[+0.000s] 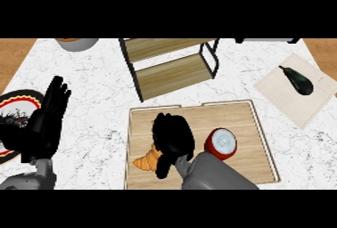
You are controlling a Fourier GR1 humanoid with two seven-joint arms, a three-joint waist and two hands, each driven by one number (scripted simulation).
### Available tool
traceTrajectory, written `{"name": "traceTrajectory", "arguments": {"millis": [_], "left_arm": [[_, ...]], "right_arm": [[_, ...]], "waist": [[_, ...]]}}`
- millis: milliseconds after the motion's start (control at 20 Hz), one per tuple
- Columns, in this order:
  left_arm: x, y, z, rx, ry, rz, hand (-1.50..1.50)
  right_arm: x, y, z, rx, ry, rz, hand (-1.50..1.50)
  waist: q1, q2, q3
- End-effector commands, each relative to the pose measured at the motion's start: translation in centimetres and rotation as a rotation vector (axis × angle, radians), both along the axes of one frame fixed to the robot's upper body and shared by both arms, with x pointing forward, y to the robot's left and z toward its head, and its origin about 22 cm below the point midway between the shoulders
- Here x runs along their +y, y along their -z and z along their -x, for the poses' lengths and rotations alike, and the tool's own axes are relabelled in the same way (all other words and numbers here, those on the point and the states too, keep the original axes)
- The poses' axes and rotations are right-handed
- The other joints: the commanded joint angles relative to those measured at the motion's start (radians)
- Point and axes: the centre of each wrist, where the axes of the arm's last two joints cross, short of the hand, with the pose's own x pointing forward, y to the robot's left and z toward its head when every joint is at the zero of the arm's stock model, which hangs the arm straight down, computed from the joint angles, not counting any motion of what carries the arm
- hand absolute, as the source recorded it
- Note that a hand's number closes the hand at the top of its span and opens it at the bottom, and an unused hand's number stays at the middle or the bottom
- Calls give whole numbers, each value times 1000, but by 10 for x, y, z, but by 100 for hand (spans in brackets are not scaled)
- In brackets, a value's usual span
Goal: Pick the croissant from the tray and place it in the tiered shelf
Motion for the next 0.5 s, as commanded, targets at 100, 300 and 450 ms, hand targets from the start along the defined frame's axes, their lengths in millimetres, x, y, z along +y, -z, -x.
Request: {"name": "traceTrajectory", "arguments": {"millis": [100, 300, 450], "left_arm": [[5, -6, -2, 5, -8, 1, 0], [-1, -3, -3, 19, -20, -5, 0], [-7, 4, 2, -6, -36, 4, 0]], "right_arm": [[3, -78, 26, -80, 48, -346, 150], [-6, -128, 32, -223, 169, -475, 150], [-20, -144, 28, -297, 252, -451, 150]], "waist": [[-4, -2, 3], [-17, -3, 3], [-14, 1, 3]]}}
